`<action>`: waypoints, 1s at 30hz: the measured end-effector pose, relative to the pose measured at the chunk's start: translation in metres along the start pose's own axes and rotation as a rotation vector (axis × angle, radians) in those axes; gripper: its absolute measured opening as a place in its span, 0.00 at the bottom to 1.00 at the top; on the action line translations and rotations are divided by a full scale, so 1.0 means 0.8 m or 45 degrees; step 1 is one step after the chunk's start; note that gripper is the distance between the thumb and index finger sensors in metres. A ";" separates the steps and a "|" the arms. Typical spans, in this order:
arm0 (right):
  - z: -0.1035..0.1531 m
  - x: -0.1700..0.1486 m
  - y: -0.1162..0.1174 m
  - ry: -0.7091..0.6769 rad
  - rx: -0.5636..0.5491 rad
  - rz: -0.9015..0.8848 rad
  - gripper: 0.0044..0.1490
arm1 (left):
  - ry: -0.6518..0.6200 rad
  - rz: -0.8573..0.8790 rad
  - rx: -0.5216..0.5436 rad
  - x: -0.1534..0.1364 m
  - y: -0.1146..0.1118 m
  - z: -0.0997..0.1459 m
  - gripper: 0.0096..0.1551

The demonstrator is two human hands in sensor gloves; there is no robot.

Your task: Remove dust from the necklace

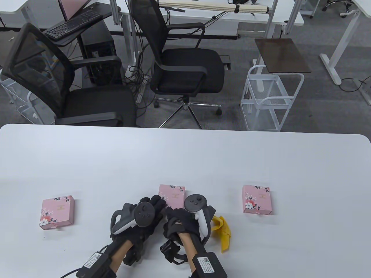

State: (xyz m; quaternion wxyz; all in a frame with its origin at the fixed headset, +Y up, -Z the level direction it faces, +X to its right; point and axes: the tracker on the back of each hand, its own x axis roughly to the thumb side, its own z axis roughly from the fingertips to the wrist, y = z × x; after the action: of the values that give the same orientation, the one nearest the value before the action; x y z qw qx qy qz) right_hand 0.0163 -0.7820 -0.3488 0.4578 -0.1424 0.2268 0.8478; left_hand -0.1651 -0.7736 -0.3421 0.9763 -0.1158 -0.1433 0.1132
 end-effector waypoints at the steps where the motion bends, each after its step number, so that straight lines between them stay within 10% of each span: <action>1: -0.001 -0.001 0.001 0.013 0.000 -0.033 0.33 | 0.001 0.000 -0.001 0.000 0.000 -0.001 0.32; 30: 0.045 -0.030 0.017 0.056 -0.073 0.009 0.24 | 0.031 0.006 -0.019 0.007 0.004 -0.006 0.32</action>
State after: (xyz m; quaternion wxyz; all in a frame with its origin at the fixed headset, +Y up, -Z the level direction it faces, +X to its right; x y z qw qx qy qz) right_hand 0.0165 -0.7873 -0.3039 0.4456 -0.1733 0.2127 0.8522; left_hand -0.1593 -0.7704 -0.3460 0.9769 -0.1246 -0.1319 0.1131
